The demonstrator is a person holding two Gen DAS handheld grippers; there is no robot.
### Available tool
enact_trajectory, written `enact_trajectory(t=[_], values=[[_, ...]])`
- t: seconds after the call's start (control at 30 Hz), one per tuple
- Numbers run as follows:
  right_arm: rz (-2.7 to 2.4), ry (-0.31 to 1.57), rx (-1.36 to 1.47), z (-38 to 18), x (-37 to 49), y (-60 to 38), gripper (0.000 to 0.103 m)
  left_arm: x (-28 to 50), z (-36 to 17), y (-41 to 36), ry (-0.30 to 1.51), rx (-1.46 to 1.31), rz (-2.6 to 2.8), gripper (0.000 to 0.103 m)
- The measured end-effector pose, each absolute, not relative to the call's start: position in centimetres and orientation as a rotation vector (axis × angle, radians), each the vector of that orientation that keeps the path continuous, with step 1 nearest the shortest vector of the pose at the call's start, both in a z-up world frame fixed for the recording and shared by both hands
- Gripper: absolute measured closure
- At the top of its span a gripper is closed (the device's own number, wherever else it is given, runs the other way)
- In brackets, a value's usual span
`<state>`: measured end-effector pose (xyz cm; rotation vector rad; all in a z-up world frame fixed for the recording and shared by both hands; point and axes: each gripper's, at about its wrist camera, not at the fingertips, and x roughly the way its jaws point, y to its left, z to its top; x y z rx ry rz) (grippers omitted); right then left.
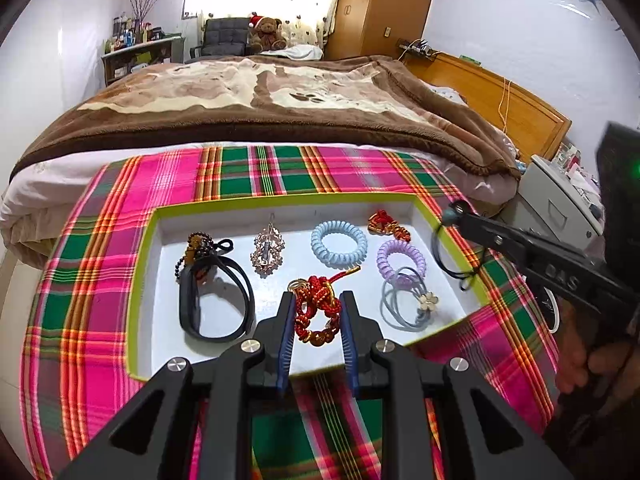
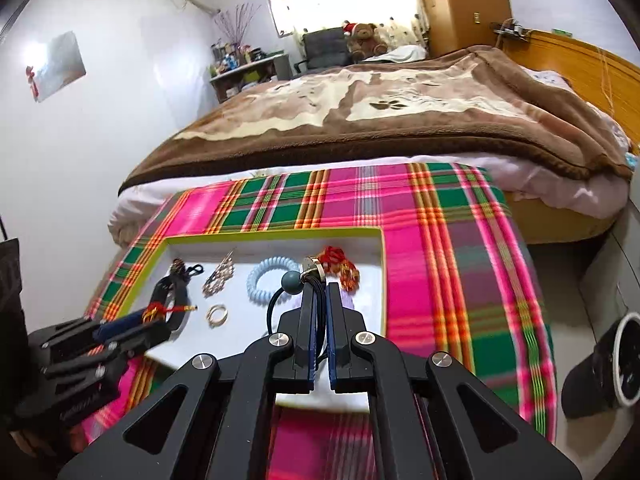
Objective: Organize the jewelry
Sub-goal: 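Carry the red knot ornament and black hair tie into the box, opening both tools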
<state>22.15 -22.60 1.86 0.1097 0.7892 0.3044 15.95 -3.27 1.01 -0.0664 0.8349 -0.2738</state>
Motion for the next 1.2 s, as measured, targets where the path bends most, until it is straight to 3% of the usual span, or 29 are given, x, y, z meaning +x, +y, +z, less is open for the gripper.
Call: enact_trajectory(t=[0.6,0.8,0.93,1.2], values=[[0.342,0.932,0.019,-2.5,27.4,-20.8,0.099,17.9,-2.0,-3.9,0.922,-0.075,-0.255,0.079],[0.339,0.919,-0.017,-2.2,27.0,-20.3,0.083,18.0,-2.1,-3.6,0.938,-0.087,-0.248,0.071],[0.34,0.899,-0.033,-1.6,26.4,-20.2,0.064,17.7,-1.6,-3.6,0.923,-0.086,-0.251,0.063],[0.308,0.793,-0.021,1.1,23.3,-20.5,0.064,15.8,0.3,-3.8,0.867,-0.068,-0.217,0.055]])
